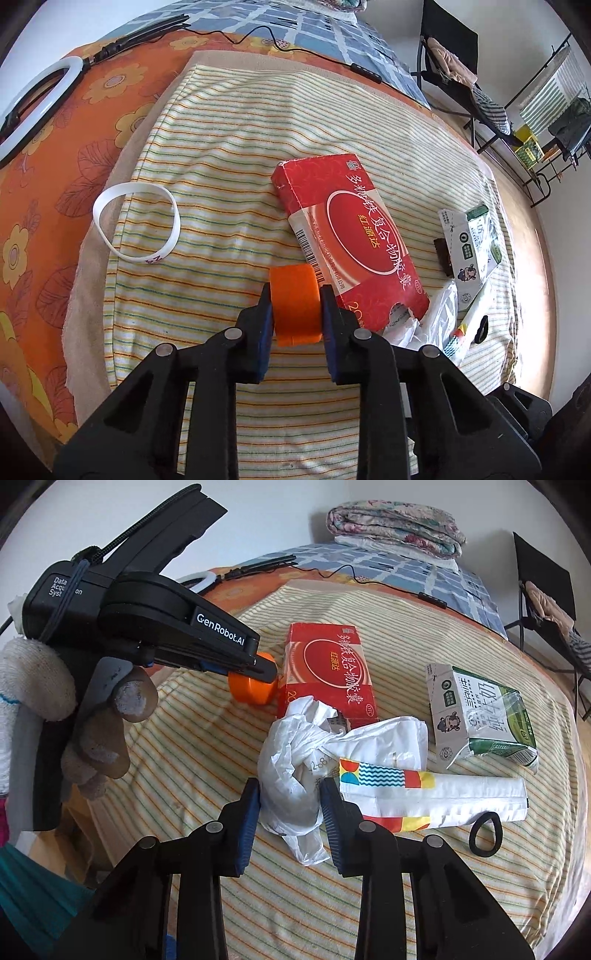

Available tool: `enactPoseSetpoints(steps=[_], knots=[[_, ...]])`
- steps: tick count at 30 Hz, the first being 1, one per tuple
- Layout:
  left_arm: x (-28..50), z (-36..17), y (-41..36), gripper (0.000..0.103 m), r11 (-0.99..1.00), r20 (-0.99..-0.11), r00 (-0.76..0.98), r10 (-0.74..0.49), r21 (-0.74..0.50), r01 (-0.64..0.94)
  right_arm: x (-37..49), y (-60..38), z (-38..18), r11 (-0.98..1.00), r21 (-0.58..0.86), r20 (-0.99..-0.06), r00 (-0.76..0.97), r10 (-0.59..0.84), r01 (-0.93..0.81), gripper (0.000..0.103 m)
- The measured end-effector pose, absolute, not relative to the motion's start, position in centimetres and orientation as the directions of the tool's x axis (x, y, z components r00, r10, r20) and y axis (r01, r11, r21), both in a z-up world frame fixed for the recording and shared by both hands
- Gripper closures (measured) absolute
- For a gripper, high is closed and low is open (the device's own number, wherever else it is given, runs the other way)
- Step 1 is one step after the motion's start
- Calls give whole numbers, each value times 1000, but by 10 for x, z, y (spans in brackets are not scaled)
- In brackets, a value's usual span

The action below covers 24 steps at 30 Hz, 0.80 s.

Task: Collect trash
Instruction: 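Grasp the orange cap with the left tool while the right tool grasps crumpled tissues, then carry cap and tissues to the blue basket and open both tools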

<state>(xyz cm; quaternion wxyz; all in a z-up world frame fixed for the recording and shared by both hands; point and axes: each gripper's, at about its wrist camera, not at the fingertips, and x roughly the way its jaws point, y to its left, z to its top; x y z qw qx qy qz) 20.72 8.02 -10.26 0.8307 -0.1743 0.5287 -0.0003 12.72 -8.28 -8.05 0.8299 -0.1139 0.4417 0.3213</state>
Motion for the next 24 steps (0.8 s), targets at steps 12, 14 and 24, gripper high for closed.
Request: enactPoseSetpoints(steps=[12, 14, 24], knots=[[189, -85, 92, 82, 937, -858, 481, -181, -298, -180, 115, -84, -63, 711, 221, -752, 347, 560, -668, 79], [184, -80, 94, 82, 936, -853, 489, -183, -303, -178, 109, -83, -58, 695, 232, -739, 341, 581, -681, 79], [151, -52, 108, 82, 937, -821, 544, -171, -307, -168, 85, -84, -30, 636, 274, -682, 321, 657, -721, 79]])
